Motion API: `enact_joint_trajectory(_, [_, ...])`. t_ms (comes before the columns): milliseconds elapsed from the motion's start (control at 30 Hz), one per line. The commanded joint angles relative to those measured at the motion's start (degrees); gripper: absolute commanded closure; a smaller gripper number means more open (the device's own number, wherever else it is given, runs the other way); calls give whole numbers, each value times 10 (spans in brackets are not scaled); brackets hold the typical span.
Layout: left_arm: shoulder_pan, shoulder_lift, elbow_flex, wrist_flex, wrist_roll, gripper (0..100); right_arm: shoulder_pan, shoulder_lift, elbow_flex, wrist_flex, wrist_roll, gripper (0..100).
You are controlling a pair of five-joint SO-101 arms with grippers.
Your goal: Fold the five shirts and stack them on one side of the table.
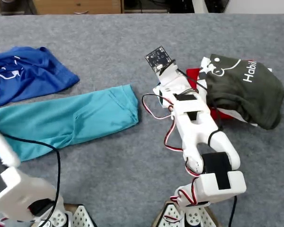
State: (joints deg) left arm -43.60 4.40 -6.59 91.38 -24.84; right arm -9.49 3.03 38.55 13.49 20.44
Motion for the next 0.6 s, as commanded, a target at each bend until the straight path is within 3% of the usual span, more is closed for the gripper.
enact_joint_trajectory(0, [127, -33, -60, 60, -4, 981, 2, -4, -22, -11, 4, 997])
enact_joint_trajectory(300, [451, -7, -103, 60, 155, 981, -2, -4, -22, -11, 4, 997])
enact_joint_trajectory(433, [541, 32, -104, 41, 194, 981, -2, -4, -23, -11, 4, 997])
enact_joint_trajectory(567, [580, 76, -124, -3, 273, 981, -3, -4, -28, -11, -1, 997])
